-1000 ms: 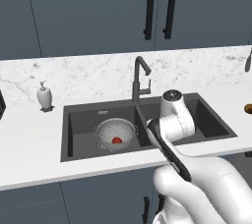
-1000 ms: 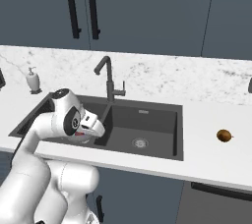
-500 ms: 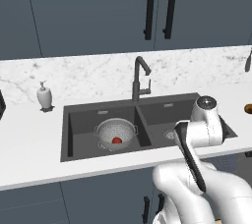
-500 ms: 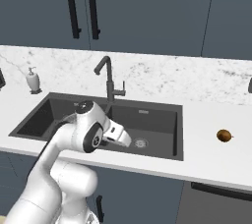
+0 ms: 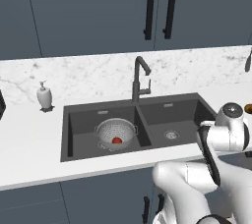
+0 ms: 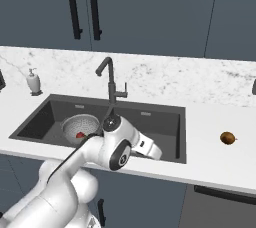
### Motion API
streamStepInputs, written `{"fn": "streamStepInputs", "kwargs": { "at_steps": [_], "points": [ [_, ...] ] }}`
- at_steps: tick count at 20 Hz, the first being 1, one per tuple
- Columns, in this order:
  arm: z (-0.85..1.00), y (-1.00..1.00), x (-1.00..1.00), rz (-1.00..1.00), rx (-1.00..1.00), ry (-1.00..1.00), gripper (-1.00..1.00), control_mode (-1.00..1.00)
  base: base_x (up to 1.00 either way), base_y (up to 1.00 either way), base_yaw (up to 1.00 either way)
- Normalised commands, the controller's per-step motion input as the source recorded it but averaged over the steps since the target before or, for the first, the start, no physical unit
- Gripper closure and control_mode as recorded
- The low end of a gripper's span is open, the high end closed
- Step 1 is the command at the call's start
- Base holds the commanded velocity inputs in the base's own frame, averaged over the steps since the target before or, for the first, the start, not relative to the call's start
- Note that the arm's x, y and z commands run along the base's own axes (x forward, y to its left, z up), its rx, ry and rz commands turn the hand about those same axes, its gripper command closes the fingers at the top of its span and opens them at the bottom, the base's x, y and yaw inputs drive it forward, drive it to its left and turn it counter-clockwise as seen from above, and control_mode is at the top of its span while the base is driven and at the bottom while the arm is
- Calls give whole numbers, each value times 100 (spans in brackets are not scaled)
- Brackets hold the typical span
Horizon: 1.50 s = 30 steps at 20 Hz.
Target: Put the colander in the sink, put the pear, apple in the colander, and turn on the sink faucet and pour water over the colander.
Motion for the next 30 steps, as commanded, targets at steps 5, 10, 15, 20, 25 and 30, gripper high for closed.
{"fn": "streamStepInputs", "kwargs": {
  "at_steps": [5,10,15,20,25,30],
  "points": [
    [25,-92,25,-12,0,0,-100,-100,0,0,0],
    [38,-79,32,-14,2,7,-100,-100,0,0,0],
    [17,-74,30,-9,13,15,-100,-100,0,0,0],
    [3,-70,14,-1,12,16,-100,-100,0,0,0],
    [-2,-63,17,0,5,2,-100,-100,0,0,0],
    [-3,-47,37,0,6,-2,-100,-100,0,0,0]
  ]
}}
